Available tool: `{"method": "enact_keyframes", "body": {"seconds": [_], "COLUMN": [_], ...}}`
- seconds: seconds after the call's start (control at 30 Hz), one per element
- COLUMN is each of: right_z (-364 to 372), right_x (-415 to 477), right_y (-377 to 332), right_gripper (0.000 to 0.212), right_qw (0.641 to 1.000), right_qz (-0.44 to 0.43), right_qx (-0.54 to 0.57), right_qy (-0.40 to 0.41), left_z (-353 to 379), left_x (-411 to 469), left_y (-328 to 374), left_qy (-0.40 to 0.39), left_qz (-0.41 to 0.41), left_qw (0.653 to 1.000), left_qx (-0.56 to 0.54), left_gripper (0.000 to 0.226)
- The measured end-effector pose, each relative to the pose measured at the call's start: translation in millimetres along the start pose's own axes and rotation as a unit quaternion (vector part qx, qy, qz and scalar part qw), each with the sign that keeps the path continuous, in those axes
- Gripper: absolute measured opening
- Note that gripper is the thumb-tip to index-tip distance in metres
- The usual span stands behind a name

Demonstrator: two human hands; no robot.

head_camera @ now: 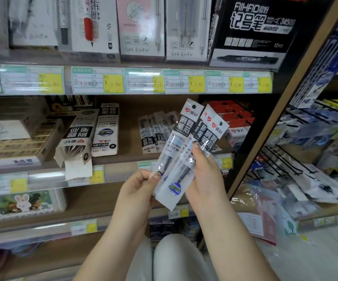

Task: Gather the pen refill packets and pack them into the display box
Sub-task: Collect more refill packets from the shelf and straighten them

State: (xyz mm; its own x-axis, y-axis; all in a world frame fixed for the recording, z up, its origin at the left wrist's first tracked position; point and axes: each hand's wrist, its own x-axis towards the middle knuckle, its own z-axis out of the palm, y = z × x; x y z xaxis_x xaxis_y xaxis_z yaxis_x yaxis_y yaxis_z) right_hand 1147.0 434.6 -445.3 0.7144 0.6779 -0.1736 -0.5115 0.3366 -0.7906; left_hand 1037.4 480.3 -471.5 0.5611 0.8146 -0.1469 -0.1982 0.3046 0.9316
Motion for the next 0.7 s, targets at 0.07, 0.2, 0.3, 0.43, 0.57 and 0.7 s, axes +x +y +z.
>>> {"method": "enact_keyframes", "body": {"seconds": [0.07,0.2,0.3,0.43,0.57,0.7], "right_z": [0.2,-1.0,-0.4,0.6,1.0,0.5], "right_x": [-1.7,-5.3,-5.5,-4.4,-5.3,-8.3], "right_y": [0.1,2.9,3.6,4.8,8.9,11.3], "right_gripper": [0.016,0.011,0.009,0.010,0.014,0.015], "right_qw": [1.000,0.998,0.997,0.997,0.998,0.998], "right_qz": [-0.014,-0.049,-0.073,-0.077,-0.067,-0.058], "right_qx": [-0.004,-0.003,-0.013,-0.011,-0.012,-0.010], "right_qy": [0.004,0.025,0.030,0.022,0.006,-0.013], "left_z": [-0.3,-2.8,-5.4,-5.8,-3.4,-2.6], "left_x": [-0.8,-0.9,-0.1,1.2,1.7,5.9], "left_y": [-0.3,-0.1,-0.6,-0.9,-2.3,-4.9], "left_qy": [-0.010,-0.042,-0.057,-0.068,-0.113,-0.100], "left_qz": [-0.005,0.004,0.030,0.061,0.089,0.078], "left_qw": [1.000,0.997,0.991,0.981,0.968,0.968], "left_qx": [0.014,0.060,0.116,0.172,0.208,0.216], "left_gripper": [0.022,0.020,0.022,0.025,0.027,0.023]}}
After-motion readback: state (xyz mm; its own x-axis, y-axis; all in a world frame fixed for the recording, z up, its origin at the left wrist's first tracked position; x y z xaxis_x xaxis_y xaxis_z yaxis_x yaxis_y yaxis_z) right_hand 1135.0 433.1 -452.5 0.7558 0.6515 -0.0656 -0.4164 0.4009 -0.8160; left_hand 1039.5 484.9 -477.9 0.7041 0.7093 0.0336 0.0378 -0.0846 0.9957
